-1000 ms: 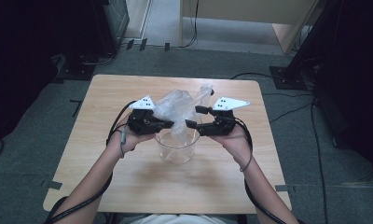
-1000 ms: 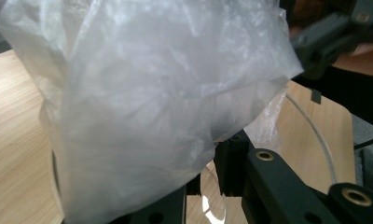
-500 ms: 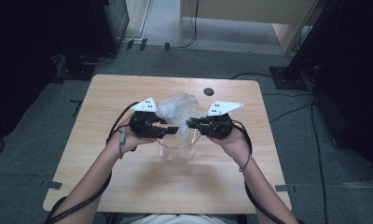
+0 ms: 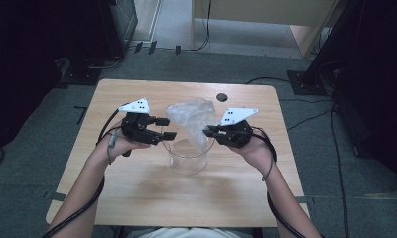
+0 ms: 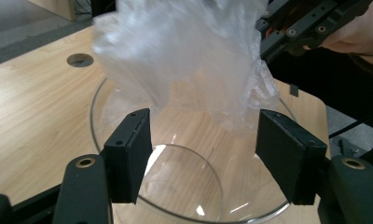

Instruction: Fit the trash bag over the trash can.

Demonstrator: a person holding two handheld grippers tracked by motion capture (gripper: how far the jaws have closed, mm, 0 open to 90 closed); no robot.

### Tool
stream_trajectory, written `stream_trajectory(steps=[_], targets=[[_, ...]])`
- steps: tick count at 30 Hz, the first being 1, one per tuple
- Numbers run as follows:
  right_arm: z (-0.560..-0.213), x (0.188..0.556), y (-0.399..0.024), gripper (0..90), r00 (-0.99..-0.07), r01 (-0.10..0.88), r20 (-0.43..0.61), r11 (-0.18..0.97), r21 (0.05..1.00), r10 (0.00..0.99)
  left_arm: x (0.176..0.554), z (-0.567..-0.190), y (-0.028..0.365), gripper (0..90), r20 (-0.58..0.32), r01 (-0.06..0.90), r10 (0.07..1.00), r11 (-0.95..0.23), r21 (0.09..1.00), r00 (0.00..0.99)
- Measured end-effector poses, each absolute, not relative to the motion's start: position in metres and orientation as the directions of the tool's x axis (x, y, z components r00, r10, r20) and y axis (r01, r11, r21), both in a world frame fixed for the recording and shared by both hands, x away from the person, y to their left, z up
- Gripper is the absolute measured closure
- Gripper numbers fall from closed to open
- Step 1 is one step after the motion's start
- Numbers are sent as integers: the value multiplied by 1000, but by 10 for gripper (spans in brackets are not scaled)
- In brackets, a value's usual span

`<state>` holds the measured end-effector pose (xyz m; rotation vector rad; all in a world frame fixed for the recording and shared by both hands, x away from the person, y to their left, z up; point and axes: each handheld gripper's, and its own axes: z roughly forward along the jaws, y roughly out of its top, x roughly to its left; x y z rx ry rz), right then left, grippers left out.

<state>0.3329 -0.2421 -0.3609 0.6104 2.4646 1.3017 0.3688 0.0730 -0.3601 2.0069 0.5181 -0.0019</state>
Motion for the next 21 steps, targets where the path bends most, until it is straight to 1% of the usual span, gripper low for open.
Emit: stream_trajectory(steps=[2, 3, 4, 5, 9, 12, 15, 21], targets=[[-361, 332, -243, 815, -872, 235, -54, 512, 826, 486, 370, -360, 77, 363, -220, 362, 368, -378, 852, 903], [-361, 332, -242, 792, -873, 232, -57, 516, 825, 484, 371, -359, 79, 366, -223, 365, 375, -366, 856, 900], [-361, 332, -242, 742, -874, 240, -49, 517, 822, 483, 372, -359, 80, 364, -226, 367, 379, -360, 858, 898], [-361, 332, -241, 671, -874, 241, -47, 516, 822, 483, 373, -359, 81, 364, -227, 369, 382, -354, 859, 896], [-360, 334, -241, 532, -871, 257, -18, 486, 835, 491, 373, -360, 81, 355, -217, 366, 390, -363, 857, 895], [-356, 333, -244, 455, -876, 242, -6, 449, 860, 483, 373, -360, 80, 349, -207, 362, 399, -366, 857, 893], [-353, 334, -249, 439, -870, 244, 6, 421, 874, 492, 374, -359, 83, 349, -206, 361, 403, -360, 860, 892], [-354, 338, -263, 444, -850, 262, 27, 379, 887, 526, 375, -358, 90, 346, -214, 370, 410, -351, 860, 887]])
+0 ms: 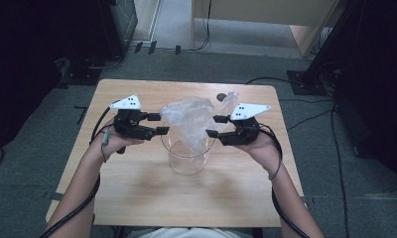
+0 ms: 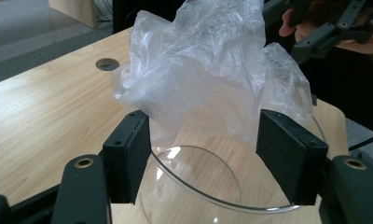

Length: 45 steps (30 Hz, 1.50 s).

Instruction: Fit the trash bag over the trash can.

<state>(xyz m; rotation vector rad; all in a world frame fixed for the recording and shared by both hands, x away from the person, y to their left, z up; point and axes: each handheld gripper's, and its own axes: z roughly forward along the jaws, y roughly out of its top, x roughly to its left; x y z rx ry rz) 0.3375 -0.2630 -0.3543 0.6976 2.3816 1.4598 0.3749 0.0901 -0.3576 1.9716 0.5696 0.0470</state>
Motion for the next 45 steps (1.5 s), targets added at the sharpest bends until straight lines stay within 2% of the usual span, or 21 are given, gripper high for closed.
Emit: stream_trajectory(steps=[5, 10, 13, 18, 24, 27, 31, 38, 45], targets=[[-351, 339, -270, 450, -839, 263, 42, 336, 905, 543, 376, -359, 95, 346, -203, 369, 416, -370, 853, 886], [-350, 338, -272, 451, -836, 259, 36, 336, 906, 548, 378, -358, 102, 354, -204, 370, 439, -335, 867, 875], [-351, 339, -272, 454, -837, 262, 41, 335, 905, 545, 377, -353, 101, 402, -182, 340, 436, -317, 886, 881], [-354, 341, -278, 457, -835, 271, 45, 338, 901, 549, 375, -345, 99, 392, -149, 312, 442, -323, 894, 884], [-359, 345, -293, 482, -815, 297, 70, 312, 902, 575, 378, -350, 112, 370, -186, 362, 461, -330, 872, 868], [-362, 347, -301, 514, -809, 304, 73, 309, 901, 583, 381, -350, 113, 409, -201, 375, 484, -294, 879, 852], [-365, 349, -314, 561, -798, 310, 74, 303, 901, 598, 380, -345, 107, 477, -167, 343, 497, -289, 894, 852], [-387, 357, -339, 593, -756, 379, 134, 261, 888, 641, 379, -340, 97, 493, -160, 340, 508, -285, 896, 847], [-406, 364, -339, 616, -737, 411, 135, 280, 867, 662, 381, -346, 88, 542, -153, 353, 532, -298, 887, 833]])
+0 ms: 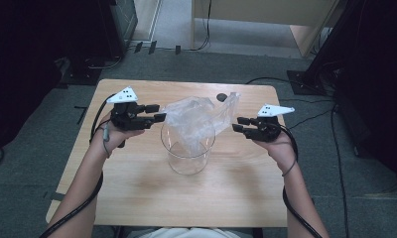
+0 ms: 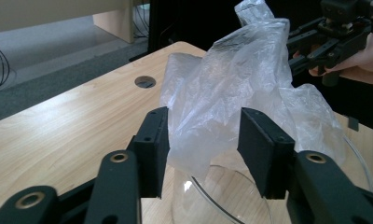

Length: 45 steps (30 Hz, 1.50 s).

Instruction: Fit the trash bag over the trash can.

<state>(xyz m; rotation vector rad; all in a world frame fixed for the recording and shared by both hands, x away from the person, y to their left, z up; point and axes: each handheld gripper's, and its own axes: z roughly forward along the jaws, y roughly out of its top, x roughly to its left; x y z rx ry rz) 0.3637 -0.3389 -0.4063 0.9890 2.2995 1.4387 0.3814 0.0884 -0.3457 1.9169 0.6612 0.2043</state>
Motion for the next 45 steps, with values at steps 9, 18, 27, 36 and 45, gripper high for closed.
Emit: stream_trajectory(steps=[9, 18, 27, 36, 45], targets=[[-424, 375, -323, 644, -699, 450, 152, 265, 853, 699, 382, -353, 78, 562, -153, 358, 533, -305, 883, 832], [-403, 365, -305, 620, -756, 365, 160, 207, 908, 635, 379, -364, 61, 534, -115, 346, 527, -364, 865, 842], [-386, 355, -286, 592, -822, 314, 152, 214, 925, 549, 375, -358, 66, 445, -94, 328, 522, -376, 867, 848], [-387, 353, -283, 584, -822, 323, 165, 209, 923, 544, 360, -345, 69, 390, -116, 268, 392, -360, 894, 913], [-388, 353, -285, 584, -816, 336, 179, 199, 921, 550, 343, -359, 38, 303, -1, 141, 299, -450, 882, 954]])
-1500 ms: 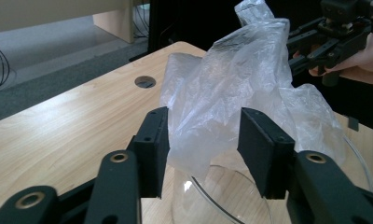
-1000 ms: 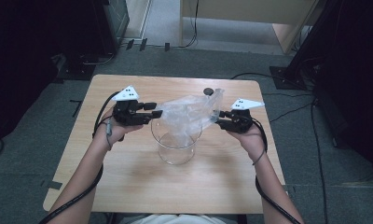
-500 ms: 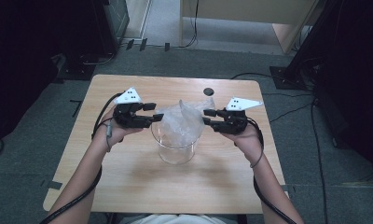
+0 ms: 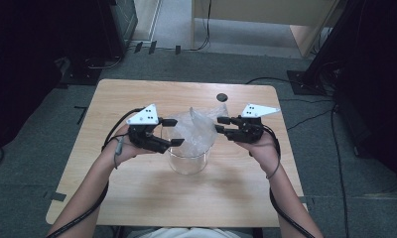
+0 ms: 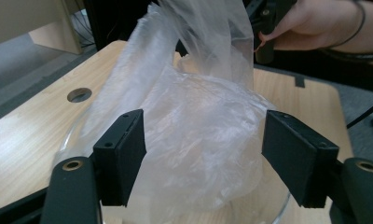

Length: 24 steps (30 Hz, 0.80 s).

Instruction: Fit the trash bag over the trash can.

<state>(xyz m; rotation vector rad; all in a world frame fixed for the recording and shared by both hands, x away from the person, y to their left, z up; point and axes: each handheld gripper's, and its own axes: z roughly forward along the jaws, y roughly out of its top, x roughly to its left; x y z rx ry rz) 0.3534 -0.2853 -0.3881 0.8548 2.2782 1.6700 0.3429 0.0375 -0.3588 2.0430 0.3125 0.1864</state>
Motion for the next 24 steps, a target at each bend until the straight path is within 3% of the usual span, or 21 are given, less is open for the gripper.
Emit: stream_trajectory(steps=[3, 5, 10, 24], targets=[[-388, 353, -285, 584, -818, 336, 181, 199, 921, 546, 342, -365, 31, 473, 60, 91, 292, -476, 875, 955], [-388, 353, -284, 584, -821, 335, 181, 200, 921, 542, 343, -368, 29, 583, 64, 105, 322, -483, 869, 944], [-388, 353, -282, 587, -822, 335, 180, 204, 920, 540, 351, -370, 35, 885, -31, 235, 411, -454, 860, 911], [-387, 352, -284, 590, -826, 334, 180, 207, 920, 534, 362, -357, 69, 900, -107, 271, 486, -282, 920, 868]])
